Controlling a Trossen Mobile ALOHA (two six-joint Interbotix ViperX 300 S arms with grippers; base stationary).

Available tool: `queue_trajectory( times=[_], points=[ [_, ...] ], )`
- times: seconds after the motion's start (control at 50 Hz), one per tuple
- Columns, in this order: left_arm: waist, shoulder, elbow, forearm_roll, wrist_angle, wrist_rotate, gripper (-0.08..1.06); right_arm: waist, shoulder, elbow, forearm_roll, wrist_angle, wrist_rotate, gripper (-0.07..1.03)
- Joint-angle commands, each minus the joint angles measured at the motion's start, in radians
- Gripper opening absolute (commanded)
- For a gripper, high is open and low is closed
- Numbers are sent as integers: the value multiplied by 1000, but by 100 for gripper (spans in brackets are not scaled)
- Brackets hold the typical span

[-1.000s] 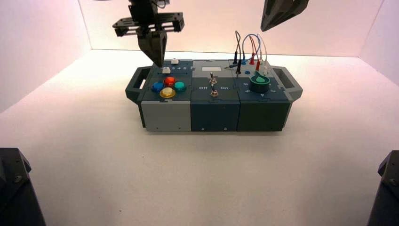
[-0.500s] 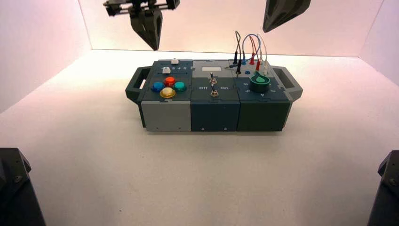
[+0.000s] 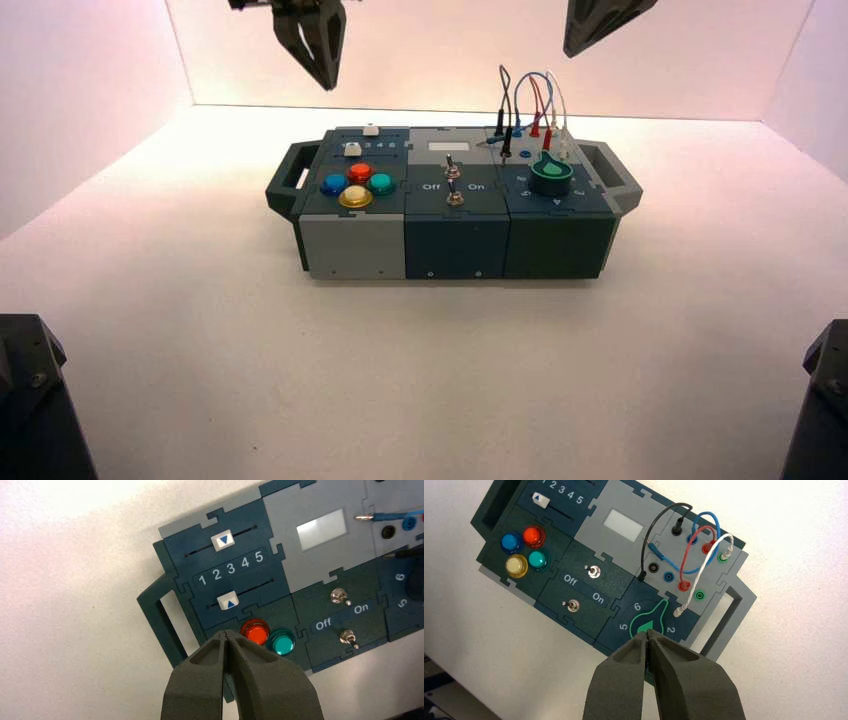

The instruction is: Move the bottom slider to position 2.

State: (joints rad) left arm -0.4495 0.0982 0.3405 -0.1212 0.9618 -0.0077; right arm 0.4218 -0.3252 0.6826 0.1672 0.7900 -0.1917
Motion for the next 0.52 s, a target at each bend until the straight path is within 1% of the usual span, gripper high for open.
queue_trajectory(
  times=[0.02,0.12,0.3,0.52],
  points=[
    [6,-57,-11,0,-37,29,-3,3,-20,-2,6,0,-5,-2],
    [9,-61,9,0,-80,37,-3,2,-20,17,2,0,-5,-2],
    [14,-87,11,0,-98,41,-3,-2,-20,40,-8,-17,-6,-2],
    [55,-138,20,-2,-126,41,-3,-2,-38,71,-26,-57,-6,-2]
  ],
)
